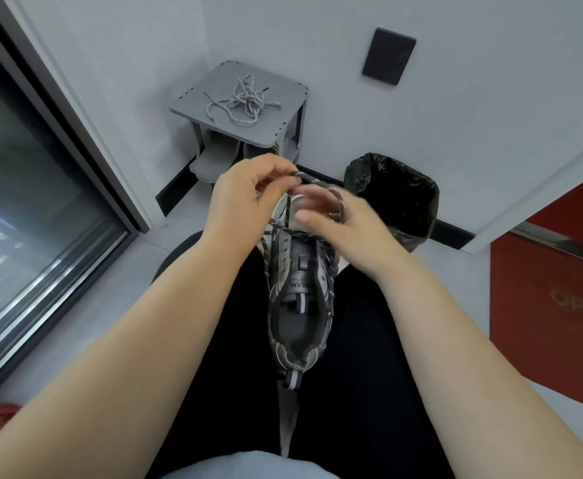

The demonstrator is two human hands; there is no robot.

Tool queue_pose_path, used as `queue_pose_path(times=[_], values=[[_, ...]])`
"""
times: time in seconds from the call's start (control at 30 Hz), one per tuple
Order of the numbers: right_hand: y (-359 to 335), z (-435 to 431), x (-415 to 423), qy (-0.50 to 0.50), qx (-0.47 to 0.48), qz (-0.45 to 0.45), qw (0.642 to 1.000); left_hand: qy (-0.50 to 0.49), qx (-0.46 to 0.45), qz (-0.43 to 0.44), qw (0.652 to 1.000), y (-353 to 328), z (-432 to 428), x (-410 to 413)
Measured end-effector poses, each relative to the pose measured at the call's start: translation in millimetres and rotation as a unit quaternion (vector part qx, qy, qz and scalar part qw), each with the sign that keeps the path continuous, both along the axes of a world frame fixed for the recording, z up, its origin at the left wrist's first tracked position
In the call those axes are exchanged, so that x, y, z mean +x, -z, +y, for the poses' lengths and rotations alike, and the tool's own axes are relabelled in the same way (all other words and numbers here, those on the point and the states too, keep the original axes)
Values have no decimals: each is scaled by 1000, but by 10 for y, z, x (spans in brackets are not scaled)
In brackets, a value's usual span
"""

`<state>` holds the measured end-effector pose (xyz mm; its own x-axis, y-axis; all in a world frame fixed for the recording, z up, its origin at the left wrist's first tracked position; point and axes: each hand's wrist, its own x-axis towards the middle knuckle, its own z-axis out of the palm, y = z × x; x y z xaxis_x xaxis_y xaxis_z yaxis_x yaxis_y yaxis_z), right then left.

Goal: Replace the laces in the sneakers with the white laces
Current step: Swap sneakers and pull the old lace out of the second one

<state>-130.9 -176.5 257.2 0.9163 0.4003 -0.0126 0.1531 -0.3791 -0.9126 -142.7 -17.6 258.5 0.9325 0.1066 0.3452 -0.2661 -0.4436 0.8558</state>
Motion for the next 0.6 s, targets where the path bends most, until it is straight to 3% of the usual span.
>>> queue_pose_path(times=[0.1,0.27,0.47,0.53,0.6], values=[[42,79,2,-37,-47,-30,998,7,40,-11,999,-10,-21,3],[12,0,34,103,113,-3,988,48,104,55,992,18,84,81],[-40,-47,45,257,294,-15,920,128,148,158,968,55,74,71],[-25,-51,45,257,289,-24,922,115,133,141,974,50,54,67],[-4,-62,61,235,258,-16,937,74,53,116,989,25,41,46]])
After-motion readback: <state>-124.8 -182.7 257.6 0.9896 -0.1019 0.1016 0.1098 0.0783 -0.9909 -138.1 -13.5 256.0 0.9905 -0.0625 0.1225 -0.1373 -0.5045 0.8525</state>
